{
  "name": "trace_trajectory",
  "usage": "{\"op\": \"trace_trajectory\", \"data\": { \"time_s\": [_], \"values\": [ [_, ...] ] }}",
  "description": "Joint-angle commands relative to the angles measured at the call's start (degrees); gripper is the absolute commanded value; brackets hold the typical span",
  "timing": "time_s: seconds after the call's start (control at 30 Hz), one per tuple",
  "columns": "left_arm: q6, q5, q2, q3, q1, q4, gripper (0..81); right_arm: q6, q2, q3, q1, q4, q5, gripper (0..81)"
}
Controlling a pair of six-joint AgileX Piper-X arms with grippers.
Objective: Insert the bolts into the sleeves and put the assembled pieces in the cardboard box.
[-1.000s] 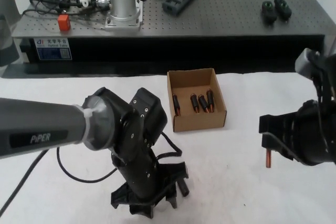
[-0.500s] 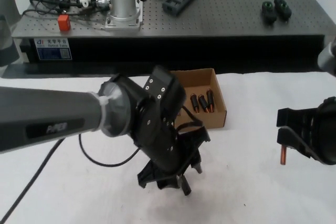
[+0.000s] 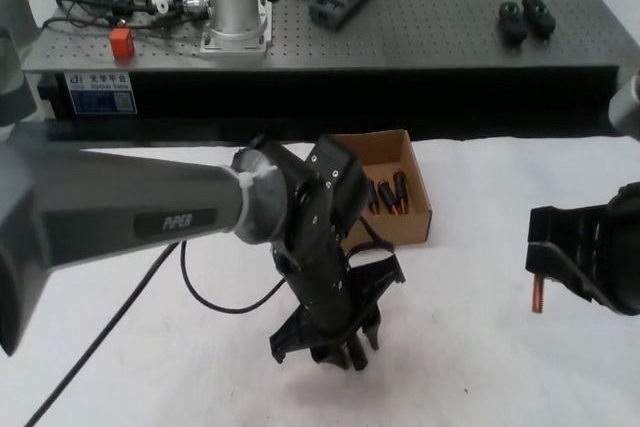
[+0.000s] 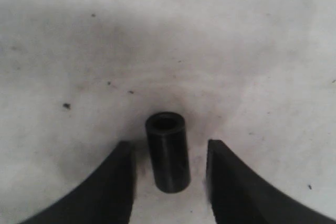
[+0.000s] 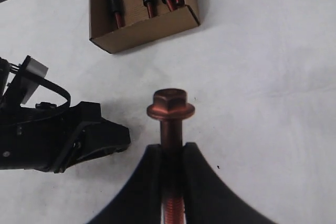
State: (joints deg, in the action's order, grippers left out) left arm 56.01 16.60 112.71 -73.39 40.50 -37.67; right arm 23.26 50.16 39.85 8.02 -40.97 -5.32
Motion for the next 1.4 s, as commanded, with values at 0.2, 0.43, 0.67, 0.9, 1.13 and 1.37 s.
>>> {"op": "trace_trajectory", "data": {
  "time_s": [0.2,0.43,0.67,0.9,1.13,1.37],
  "values": [
    [-2.72,-1.92,1.49,-0.65,0.17,-0.48,17.2,0.05,-0.52,0.10,0.15,0.20,-0.43,4.4],
    [-8.42,3.77,0.62,-0.65,0.17,1.76,0.6,1.25,-0.52,0.10,0.12,0.32,-0.43,4.4],
    [-33.17,-2.09,-16.55,8.40,0.89,8.38,0.6,4.67,-0.52,0.10,0.12,7.09,-9.71,4.4],
    [-37.06,8.98,-41.61,28.85,1.10,37.67,0.6,15.80,-0.52,-0.15,1.59,31.28,-31.45,4.4],
    [-39.74,17.56,-51.71,35.28,1.10,46.38,0.6,18.44,-0.36,-0.15,8.32,45.24,-32.21,4.4],
    [-39.74,20.67,-52.55,35.28,1.10,46.37,0.6,13.75,-0.06,-0.31,12.22,44.47,-32.21,4.4]
  ]
}}
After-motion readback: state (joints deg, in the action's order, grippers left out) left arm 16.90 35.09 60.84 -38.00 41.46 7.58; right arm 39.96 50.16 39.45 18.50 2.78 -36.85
